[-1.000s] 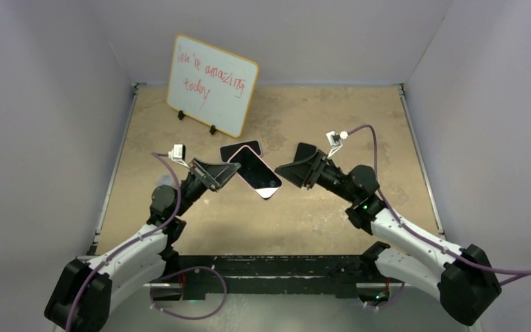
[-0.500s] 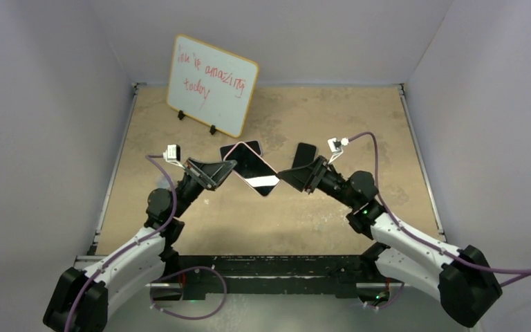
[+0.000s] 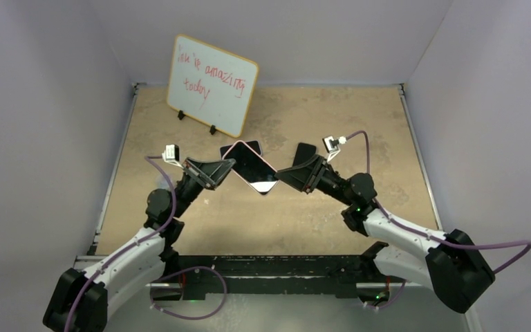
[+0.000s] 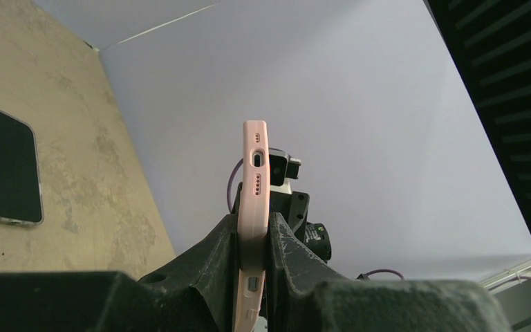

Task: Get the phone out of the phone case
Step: Remove the phone case from the phone.

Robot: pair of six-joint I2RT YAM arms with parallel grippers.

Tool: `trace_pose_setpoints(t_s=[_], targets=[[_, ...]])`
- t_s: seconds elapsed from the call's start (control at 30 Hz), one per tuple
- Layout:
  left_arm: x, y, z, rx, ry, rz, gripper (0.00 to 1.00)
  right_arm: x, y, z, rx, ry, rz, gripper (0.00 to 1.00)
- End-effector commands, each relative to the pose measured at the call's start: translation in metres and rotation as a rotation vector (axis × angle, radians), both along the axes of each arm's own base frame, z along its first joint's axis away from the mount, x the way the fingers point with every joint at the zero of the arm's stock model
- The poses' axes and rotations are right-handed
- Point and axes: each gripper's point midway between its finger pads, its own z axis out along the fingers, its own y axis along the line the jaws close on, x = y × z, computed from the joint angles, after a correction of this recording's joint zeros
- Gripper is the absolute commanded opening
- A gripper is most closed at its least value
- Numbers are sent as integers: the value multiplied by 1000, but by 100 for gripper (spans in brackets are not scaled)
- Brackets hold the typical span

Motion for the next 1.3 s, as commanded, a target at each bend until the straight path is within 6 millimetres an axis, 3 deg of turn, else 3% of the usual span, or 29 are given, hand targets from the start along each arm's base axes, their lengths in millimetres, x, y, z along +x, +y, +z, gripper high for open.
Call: trace_pose_setpoints(t_s=[0.0, 0.23, 0.43, 0.9, 1.27], targets=[[-8, 15, 54, -133, -128, 33, 0, -17, -3, 14, 40, -70, 57, 44], [-6, 13, 57, -127, -132, 32, 0, -28, -2, 25, 68, -126, 107, 29], [-1, 9, 48, -108, -105, 28, 0, -39, -2, 40, 123, -179, 172, 0], [22, -10, -1, 31, 25, 6, 0, -75, -1, 113, 317, -475, 405, 0], [27, -22, -24, 102, 67, -37, 0, -85, 3, 140, 310, -668, 449, 0]])
